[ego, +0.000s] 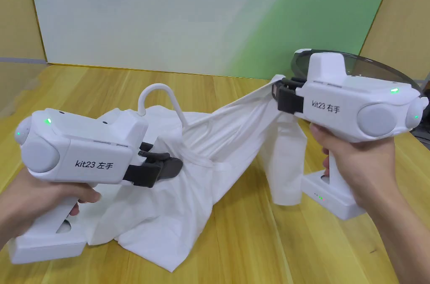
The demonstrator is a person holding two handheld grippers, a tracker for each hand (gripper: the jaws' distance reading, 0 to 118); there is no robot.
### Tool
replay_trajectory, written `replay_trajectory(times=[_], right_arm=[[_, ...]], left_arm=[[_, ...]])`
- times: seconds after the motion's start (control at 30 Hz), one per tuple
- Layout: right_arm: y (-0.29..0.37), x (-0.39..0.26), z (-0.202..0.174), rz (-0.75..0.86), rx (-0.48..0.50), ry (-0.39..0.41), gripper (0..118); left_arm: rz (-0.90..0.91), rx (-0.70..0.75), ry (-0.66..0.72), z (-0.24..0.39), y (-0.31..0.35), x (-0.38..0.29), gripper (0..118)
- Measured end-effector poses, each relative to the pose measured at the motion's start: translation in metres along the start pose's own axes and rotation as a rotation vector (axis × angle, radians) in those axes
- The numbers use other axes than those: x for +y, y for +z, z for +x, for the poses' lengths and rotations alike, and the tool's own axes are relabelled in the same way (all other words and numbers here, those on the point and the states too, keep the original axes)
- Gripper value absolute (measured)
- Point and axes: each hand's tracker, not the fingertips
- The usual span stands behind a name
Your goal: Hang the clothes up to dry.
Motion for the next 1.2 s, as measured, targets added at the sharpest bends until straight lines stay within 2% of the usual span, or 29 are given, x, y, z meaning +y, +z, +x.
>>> replay_trajectory(times=[0.03, 0.07, 0.1, 0.17, 0.2, 0.27, 0.3, 0.33, 0.47, 0.53, 0.63, 0.67, 0.7, 0.73, 0.8, 0.87, 0.9, 0.93, 0.97, 1.0, 1.03, 1.07, 1.1, 1.13, 1.2], right_arm=[[-0.007, -0.001, 0.016, -0.016, 0.032, -0.079, 8], [-0.01, 0.003, 0.023, -0.043, 0.031, -0.117, 8], [-0.009, 0.004, 0.025, -0.024, 0.004, -0.118, 8], [0.001, 0.005, 0.012, 0.014, 0.078, -0.053, 8], [0.005, 0.008, 0.001, 0.026, 0.025, -0.008, 8], [0.009, 0.014, -0.015, 0.062, -0.031, 0.077, 8], [0.01, 0.017, -0.02, 0.043, -0.049, 0.089, 8], [0.01, 0.018, -0.022, 0.058, -0.024, 0.113, 8], [0.007, 0.017, -0.01, 0.061, -0.021, 0.049, 8], [0.005, 0.014, -0.015, 0.035, -0.042, 0.096, 8], [-0.001, -0.008, -0.029, -0.032, 0.024, 0.138, 8], [-0.003, -0.018, -0.036, -0.026, 0.013, 0.13, 8], [-0.006, -0.028, -0.043, -0.049, -0.018, 0.162, 8], [-0.011, -0.036, -0.049, -0.103, -0.008, 0.215, 8], [-0.019, -0.052, -0.057, -0.148, 0.059, 0.215, 8], [-0.025, -0.065, -0.066, -0.146, 0.078, 0.288, 8], [-0.025, -0.066, -0.068, -0.141, 0.095, 0.274, 8], [-0.024, -0.067, -0.071, -0.134, 0.151, 0.253, 8], [-0.023, -0.069, -0.076, -0.126, 0.164, 0.271, 8], [-0.023, -0.071, -0.084, -0.137, 0.163, 0.333, 8], [-0.023, -0.075, -0.09, -0.148, 0.179, 0.387, 8], [-0.022, -0.079, -0.093, -0.164, 0.202, 0.42, 8], [-0.018, -0.082, -0.098, -0.184, 0.236, 0.445, 8], [-0.016, -0.084, -0.098, -0.186, 0.252, 0.456, 8], [-0.015, -0.088, -0.096, -0.182, 0.264, 0.477, 8]], left_arm=[[-0.024, 0.071, -0.044, 0.005, -0.002, -0.001, 2], [-0.047, 0.112, -0.066, 0.004, -0.001, -0.003, 2], [-0.045, 0.061, -0.066, 0.005, -0.001, -0.006, 2], [-0.018, 0.055, -0.029, 0.005, -0.003, -0.005, 2], [-0.039, 0.057, 0.012, 0.005, -0.004, -0.003, 2], [-0.02, 0.045, -0.009, 0.005, -0.007, -0.001, 2], [-0.019, 0.029, -0.005, 0.005, -0.009, 0.0, 2], [-0.008, 0.032, 0.013, 0.004, -0.01, 0.001, 2], [0.004, 0.039, 0.014, 0.002, -0.01, 0.0, 2], [-0.003, 0.045, 0.005, 0.005, -0.013, 0.0, 2], [0.067, 0.091, 0.039, 0.007, -0.015, 0.0, 3], [0.091, 0.084, 0.046, 0.009, -0.014, 0.0, 2], [0.097, 0.07, 0.025, 0.011, -0.014, 0.0, 2], [0.098, 0.078, -0.002, 0.015, -0.015, 0.001, 3], [0.128, 0.138, 0.01, 0.016, -0.018, 0.004, 3], [0.105, 0.119, -0.001, 0.017, -0.019, 0.003, 2], [0.106, 0.111, -0.047, 0.019, -0.02, 0.0, 2], [0.107, 0.116, -0.03, 0.019, -0.02, 0.001, 2], [0.108, 0.123, -0.017, 0.018, -0.019, -0.001, 2], [0.201, 0.148, 0.054, 0.015, -0.016, -0.001, 2], [0.176, 0.14, 0.082, 0.011, -0.014, -0.002, 2], [0.162, 0.114, 0.051, 0.012, -0.014, -0.003, 2], [0.141, 0.108, -0.016, 0.013, -0.013, -0.006, 2], [0.133, 0.157, -0.024, 0.015, -0.013, -0.008, 2], [0.129, 0.134, 0.012, 0.012, -0.014, -0.007, 2]])
